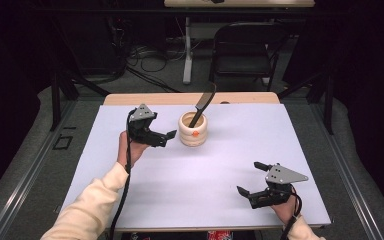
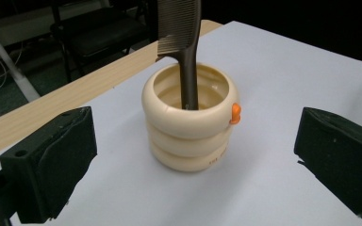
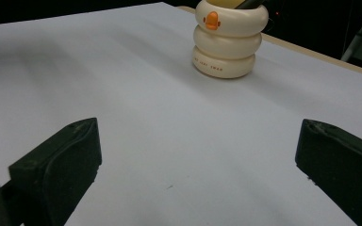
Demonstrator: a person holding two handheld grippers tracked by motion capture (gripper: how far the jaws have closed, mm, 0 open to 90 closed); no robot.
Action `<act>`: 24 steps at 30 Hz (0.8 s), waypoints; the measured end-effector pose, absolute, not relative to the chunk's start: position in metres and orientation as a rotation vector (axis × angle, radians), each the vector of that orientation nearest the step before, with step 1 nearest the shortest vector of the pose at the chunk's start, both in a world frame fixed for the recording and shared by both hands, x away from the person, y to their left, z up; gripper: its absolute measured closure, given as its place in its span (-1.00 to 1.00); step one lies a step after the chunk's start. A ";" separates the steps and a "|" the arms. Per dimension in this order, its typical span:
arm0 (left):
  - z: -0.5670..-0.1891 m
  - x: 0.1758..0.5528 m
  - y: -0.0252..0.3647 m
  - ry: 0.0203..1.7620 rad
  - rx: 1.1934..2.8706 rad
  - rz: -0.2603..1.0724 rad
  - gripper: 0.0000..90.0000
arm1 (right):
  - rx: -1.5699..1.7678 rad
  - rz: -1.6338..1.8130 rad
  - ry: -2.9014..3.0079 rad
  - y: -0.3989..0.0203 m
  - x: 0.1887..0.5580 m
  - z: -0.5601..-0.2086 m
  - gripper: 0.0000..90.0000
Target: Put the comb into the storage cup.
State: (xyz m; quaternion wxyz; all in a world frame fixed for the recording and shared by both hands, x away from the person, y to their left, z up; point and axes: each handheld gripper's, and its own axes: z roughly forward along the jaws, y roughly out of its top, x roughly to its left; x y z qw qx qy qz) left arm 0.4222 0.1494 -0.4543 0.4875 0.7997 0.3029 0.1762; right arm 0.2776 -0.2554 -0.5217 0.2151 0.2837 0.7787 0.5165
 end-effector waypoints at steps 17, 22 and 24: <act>-0.461 0.394 0.178 0.777 1.951 0.447 -1.00 | 0.794 1.428 2.159 -0.255 0.277 -0.522 -0.99; -0.467 0.382 0.186 0.791 1.963 0.448 -1.00 | 0.791 1.426 2.159 -0.255 0.277 -0.522 -0.99; -0.469 0.378 0.190 0.798 1.967 0.449 -1.00 | 0.791 1.426 2.160 -0.255 0.277 -0.522 -0.99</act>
